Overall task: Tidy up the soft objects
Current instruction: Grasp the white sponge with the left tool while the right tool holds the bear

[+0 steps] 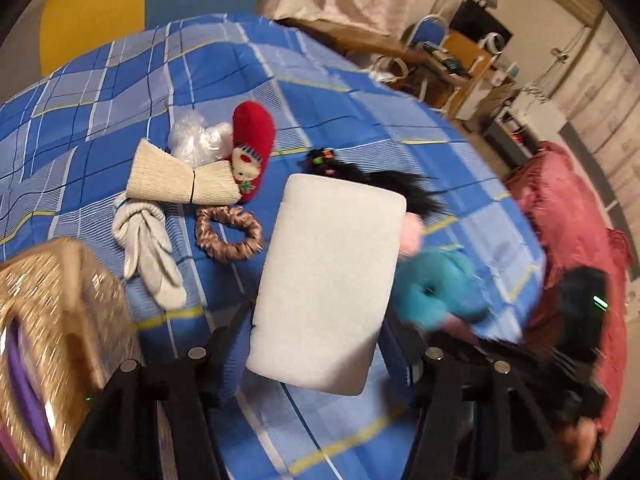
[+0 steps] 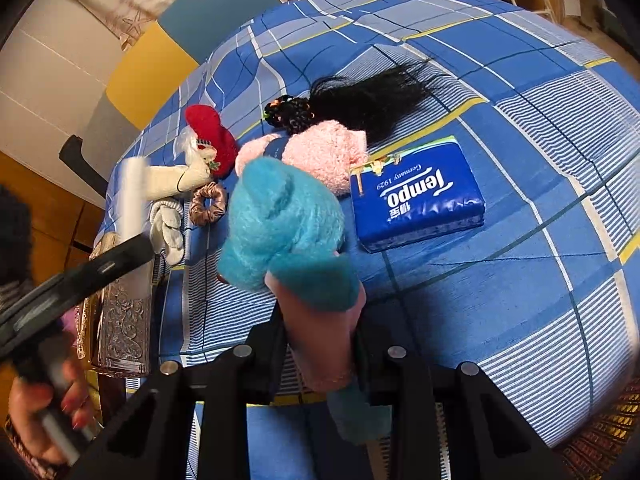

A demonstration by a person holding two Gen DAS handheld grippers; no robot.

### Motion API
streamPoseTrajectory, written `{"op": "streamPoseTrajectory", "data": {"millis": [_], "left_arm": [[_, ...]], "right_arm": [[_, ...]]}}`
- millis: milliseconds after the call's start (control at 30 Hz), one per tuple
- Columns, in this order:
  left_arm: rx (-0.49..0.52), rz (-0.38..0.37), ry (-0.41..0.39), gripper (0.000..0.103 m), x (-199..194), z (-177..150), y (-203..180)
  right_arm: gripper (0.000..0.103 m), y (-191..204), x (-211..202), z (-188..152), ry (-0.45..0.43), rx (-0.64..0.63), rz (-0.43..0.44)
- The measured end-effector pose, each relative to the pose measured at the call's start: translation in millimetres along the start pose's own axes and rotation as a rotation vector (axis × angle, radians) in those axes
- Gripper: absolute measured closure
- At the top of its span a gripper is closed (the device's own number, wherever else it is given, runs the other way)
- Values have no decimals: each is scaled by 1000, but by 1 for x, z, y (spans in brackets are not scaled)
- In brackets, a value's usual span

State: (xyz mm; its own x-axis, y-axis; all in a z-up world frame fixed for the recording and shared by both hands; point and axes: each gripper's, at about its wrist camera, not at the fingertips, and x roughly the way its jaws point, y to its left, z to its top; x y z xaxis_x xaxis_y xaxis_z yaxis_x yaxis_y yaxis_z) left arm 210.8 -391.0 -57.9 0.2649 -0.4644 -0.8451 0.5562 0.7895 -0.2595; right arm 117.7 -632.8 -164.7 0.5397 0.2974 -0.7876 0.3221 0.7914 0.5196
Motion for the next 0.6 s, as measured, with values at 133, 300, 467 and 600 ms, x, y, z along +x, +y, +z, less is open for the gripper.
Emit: {"op": "streamPoseTrajectory", "data": {"millis": [133,300,467,600], "left_arm": [[30,-55,-45,43,-36,-9,-11],[69,-105,-120,43,-106,-28,4],[36,-87,-181,43,-162,-43,53],[-12,-23,-214,43,-196,-57,110]], "right_arm": [[74,-1,-4,-1,-15,4,5],[74,-6,-9,-2,-42,46,23],[74,-8,-27,0,-127,63,48],[74,-6,-38,1,-180,59,39]]}}
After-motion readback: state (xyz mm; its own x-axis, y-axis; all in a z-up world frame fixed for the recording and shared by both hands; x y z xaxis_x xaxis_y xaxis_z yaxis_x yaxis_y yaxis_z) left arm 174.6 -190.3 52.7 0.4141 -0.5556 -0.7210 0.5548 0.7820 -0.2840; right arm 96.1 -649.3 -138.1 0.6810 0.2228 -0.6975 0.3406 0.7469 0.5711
